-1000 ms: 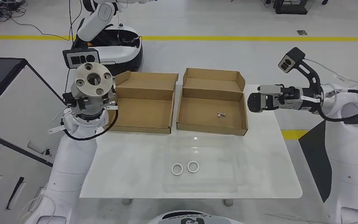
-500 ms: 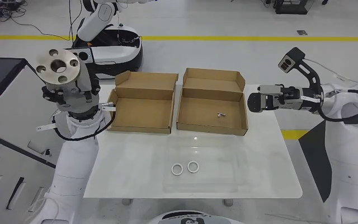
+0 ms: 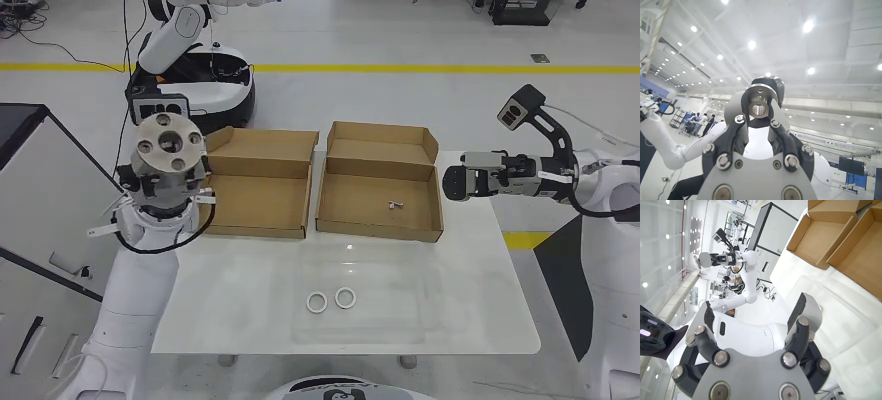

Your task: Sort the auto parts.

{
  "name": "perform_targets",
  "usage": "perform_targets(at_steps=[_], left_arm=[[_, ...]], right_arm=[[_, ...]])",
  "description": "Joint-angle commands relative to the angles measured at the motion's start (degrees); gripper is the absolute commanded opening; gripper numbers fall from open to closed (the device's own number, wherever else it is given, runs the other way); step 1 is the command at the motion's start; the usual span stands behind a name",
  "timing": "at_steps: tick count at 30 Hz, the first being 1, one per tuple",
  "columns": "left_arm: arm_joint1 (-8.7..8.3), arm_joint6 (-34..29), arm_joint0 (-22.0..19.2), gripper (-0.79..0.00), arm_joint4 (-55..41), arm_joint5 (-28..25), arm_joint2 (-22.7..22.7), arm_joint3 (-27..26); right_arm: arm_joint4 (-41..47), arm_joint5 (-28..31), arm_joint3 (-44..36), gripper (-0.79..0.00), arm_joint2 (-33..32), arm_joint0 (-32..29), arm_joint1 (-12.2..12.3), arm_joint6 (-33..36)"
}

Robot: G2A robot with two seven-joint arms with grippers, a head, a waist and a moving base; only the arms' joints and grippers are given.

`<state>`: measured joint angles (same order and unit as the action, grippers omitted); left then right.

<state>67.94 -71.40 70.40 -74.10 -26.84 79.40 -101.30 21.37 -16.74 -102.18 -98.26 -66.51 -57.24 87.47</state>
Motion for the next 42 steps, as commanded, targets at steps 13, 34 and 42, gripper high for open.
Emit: perform_targets(at_steps=[13, 34, 42], left_arm=[[0.93, 1.6, 0.2, -0.785, -1.9, 0.6, -0.3, -0.1], [1.57, -1.4, 0.8, -0.785, 7.8, 2.6, 0.9, 1.0], [2.06, -0.4, 1.4, -0.785, 4.3, 3.4, 0.2, 0.6]], right_arm=[[0.0, 0.0, 0.0, 0.000, 0.0, 0.0, 0.0, 0.0], [0.0, 0.0, 0.0, 0.000, 0.0, 0.0, 0.0, 0.0], [0.0, 0.0, 0.0, 0.000, 0.0, 0.0, 0.0, 0.0]])
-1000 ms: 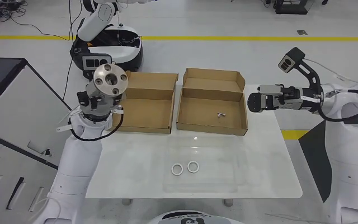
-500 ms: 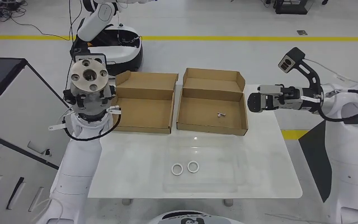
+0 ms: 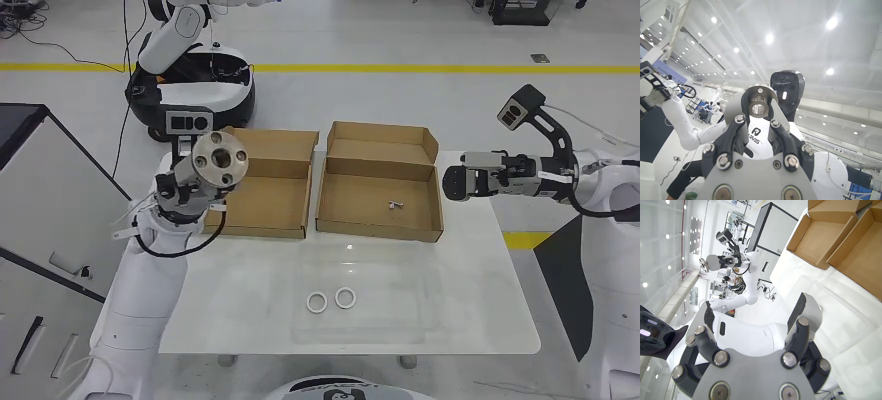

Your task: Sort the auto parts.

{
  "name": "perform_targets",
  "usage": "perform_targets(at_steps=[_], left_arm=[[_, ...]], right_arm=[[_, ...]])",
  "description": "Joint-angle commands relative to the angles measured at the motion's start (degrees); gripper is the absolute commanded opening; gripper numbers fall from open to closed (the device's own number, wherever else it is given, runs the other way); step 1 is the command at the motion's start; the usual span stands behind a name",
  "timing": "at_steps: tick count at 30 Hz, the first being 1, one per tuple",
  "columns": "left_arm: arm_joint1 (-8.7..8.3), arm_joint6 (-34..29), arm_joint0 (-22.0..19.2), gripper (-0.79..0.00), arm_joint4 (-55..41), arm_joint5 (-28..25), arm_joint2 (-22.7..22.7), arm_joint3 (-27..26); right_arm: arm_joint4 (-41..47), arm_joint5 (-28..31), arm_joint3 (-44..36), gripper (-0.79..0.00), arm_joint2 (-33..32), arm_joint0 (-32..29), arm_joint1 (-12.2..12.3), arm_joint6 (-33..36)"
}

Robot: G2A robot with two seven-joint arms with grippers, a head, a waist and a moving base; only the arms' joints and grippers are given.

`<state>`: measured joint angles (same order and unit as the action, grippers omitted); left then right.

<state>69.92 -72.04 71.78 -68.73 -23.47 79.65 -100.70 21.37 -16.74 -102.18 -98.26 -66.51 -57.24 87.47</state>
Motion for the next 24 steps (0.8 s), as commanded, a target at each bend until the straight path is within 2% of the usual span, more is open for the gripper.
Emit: perform_targets(at_steps=[1, 9, 24], left_arm=[[0.14, 0.3, 0.1, -0.785, -1.7, 0.2, 0.0, 0.0], [0.51, 0.9, 0.1, -0.785, -5.7, 1.6, 1.3, 0.4], [0.51, 0.9, 0.1, -0.785, -5.7, 1.6, 1.3, 0.4]], right_arm=[[0.0, 0.0, 0.0, 0.000, 0.0, 0.0, 0.0, 0.0], [0.0, 0.0, 0.0, 0.000, 0.0, 0.0, 0.0, 0.0], [0.0, 0.0, 0.0, 0.000, 0.0, 0.0, 0.0, 0.0]])
